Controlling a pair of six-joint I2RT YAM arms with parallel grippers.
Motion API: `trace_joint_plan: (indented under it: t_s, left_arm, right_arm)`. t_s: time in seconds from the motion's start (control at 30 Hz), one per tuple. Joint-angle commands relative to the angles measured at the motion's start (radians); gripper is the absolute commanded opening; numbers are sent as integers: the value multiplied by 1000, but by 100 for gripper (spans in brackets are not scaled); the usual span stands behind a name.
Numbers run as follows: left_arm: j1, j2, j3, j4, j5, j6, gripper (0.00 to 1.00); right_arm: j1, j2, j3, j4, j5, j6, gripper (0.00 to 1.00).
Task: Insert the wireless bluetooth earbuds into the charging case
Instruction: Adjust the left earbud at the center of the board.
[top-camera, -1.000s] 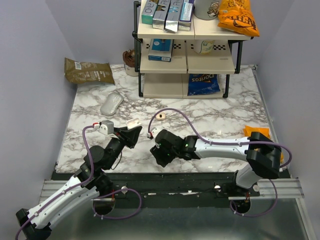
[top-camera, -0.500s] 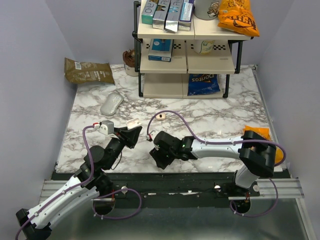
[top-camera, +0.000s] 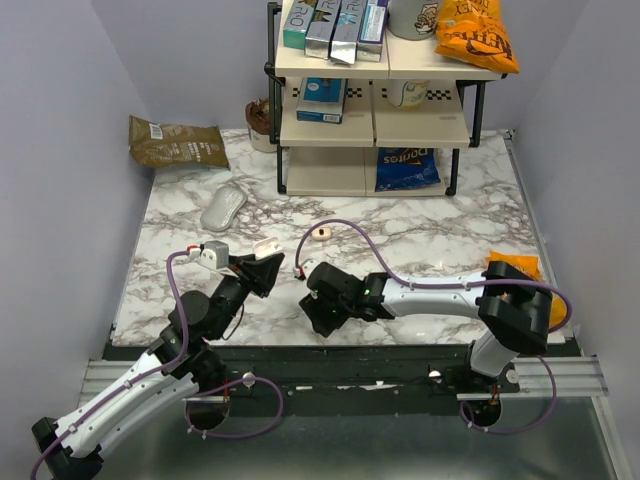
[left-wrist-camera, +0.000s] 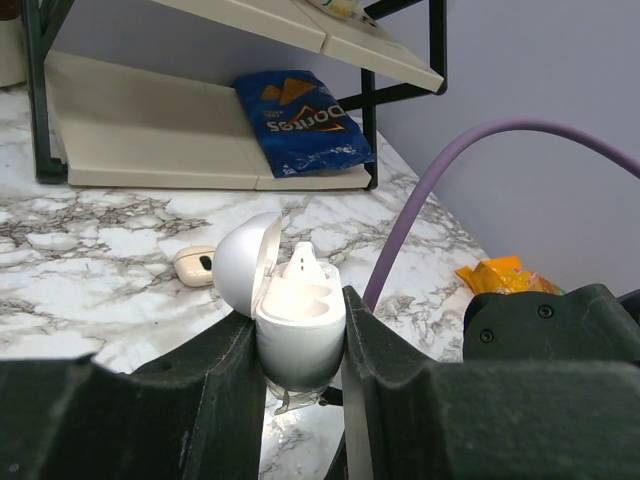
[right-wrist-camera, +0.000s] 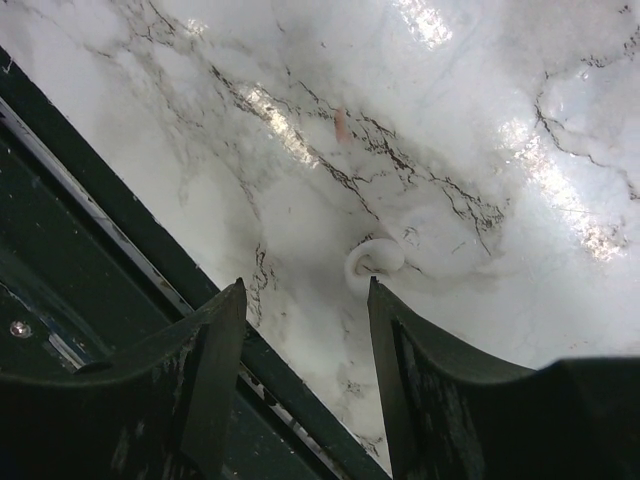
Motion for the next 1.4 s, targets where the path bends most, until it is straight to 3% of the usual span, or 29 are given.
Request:
trace_joint_plan:
  t_s: [0.0,0.53,0.73,1.17,1.27,1.33,1.37]
  left_arm:
    - [-5,-6,-6,2,-22,-4,0]
    - [-5,-4,-3,1,-22,-4,0]
    - [-5,-4,-4,2,-22,-3,0]
    - [-5,-3,-3,2,-21,-3,0]
    - [-5,-6,-3,1,-21,-1,0]
    - [-7,-7,-3,1,-22,-3,0]
    - [-5,-9,-3,1,-22,-3,0]
  right_arm:
    - [0,37,-14,-25,55,12,60]
    - [-2,43,-12,-52,106,26,57]
    - [-7,43,-8,-55,123,28,51]
    - [-16,40,-3,-64,161,37,14]
    - [-16,33,-2,-70,170,35,10]
    - [-16,28,-2,-68,160,25,12]
    - [-16,21,-2,-67,150,17,28]
